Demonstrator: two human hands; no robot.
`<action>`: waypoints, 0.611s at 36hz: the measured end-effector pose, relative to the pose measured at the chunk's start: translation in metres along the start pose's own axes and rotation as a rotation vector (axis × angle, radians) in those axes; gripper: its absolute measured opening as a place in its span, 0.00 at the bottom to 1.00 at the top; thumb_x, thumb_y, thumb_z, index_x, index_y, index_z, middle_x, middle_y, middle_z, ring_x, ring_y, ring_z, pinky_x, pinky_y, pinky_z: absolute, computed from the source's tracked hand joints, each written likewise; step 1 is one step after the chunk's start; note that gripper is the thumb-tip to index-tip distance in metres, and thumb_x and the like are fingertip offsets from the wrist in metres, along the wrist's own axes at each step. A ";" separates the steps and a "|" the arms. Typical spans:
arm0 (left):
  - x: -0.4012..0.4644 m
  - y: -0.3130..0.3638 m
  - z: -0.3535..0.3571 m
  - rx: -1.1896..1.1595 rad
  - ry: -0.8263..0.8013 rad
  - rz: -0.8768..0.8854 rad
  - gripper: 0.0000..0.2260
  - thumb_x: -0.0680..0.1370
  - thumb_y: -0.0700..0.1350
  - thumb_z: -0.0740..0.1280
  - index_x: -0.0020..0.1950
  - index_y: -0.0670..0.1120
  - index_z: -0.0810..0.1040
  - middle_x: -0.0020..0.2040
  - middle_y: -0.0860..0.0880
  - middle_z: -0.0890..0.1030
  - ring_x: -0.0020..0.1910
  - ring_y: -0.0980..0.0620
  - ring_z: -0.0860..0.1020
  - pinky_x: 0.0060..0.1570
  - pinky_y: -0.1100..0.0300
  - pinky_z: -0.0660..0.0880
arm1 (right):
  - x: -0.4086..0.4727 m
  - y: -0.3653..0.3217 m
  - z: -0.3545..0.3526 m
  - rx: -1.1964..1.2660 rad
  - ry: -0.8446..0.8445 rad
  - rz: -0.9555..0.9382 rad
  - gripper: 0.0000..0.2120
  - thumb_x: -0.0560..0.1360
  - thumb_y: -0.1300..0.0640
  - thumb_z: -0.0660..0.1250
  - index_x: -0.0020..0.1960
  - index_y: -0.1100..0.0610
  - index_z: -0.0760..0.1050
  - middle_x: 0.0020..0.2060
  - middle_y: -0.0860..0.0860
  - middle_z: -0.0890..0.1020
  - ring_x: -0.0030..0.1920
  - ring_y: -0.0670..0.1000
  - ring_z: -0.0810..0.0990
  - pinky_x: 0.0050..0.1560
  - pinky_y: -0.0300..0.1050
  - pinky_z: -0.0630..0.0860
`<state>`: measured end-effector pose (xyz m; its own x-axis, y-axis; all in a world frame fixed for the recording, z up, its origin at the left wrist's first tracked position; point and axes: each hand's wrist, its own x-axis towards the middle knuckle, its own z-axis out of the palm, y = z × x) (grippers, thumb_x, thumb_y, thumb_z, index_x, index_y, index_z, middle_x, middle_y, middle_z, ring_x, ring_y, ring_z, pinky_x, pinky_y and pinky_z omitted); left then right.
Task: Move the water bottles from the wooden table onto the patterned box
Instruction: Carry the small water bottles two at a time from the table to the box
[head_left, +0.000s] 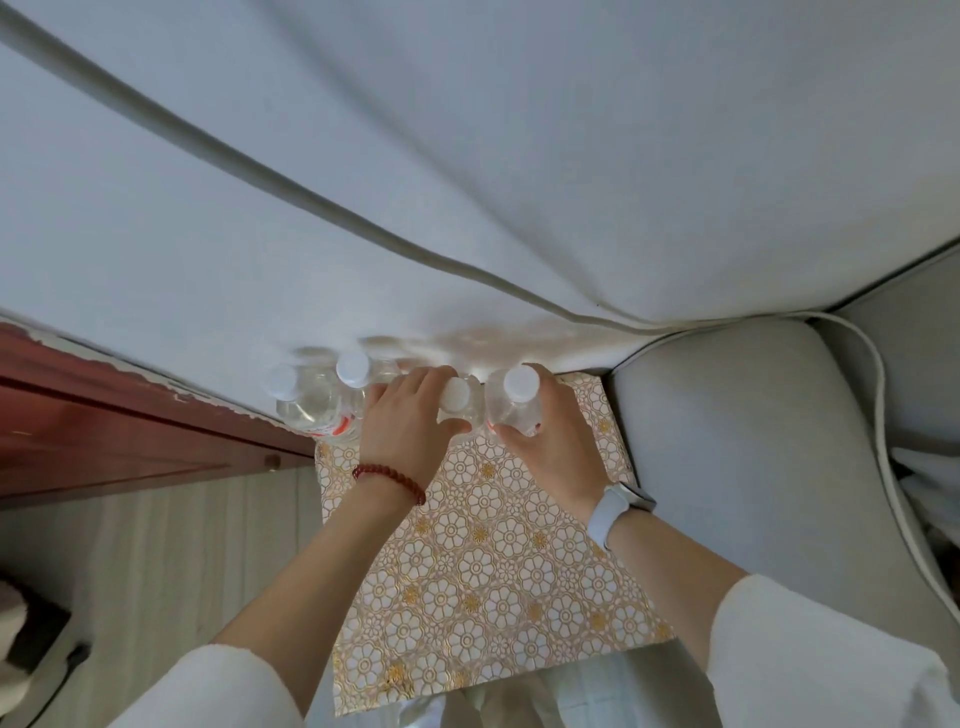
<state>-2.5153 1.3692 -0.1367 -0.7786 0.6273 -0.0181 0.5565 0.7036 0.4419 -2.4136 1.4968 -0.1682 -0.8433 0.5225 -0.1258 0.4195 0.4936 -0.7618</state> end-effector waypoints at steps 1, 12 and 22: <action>0.003 0.000 -0.001 0.017 0.012 0.012 0.21 0.68 0.47 0.73 0.58 0.45 0.75 0.57 0.47 0.79 0.57 0.46 0.75 0.57 0.56 0.59 | 0.004 -0.002 0.002 0.012 0.011 0.007 0.28 0.71 0.51 0.70 0.67 0.50 0.62 0.60 0.52 0.72 0.53 0.50 0.74 0.45 0.44 0.78; 0.019 -0.015 0.000 0.380 0.259 0.097 0.26 0.57 0.49 0.79 0.52 0.46 0.77 0.41 0.50 0.83 0.46 0.46 0.80 0.50 0.53 0.58 | 0.029 -0.018 0.013 0.067 0.029 0.044 0.29 0.71 0.53 0.70 0.69 0.51 0.62 0.63 0.55 0.67 0.57 0.55 0.75 0.48 0.41 0.74; 0.015 -0.015 0.003 0.467 0.229 0.092 0.30 0.60 0.53 0.78 0.58 0.45 0.75 0.47 0.50 0.82 0.51 0.47 0.80 0.58 0.41 0.70 | 0.030 -0.018 0.018 0.191 0.053 0.092 0.36 0.70 0.56 0.72 0.71 0.56 0.57 0.67 0.57 0.65 0.61 0.46 0.65 0.53 0.24 0.62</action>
<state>-2.5342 1.3688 -0.1468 -0.7350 0.6410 0.2210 0.6545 0.7559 -0.0155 -2.4526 1.4912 -0.1694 -0.7833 0.5978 -0.1703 0.4183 0.3042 -0.8559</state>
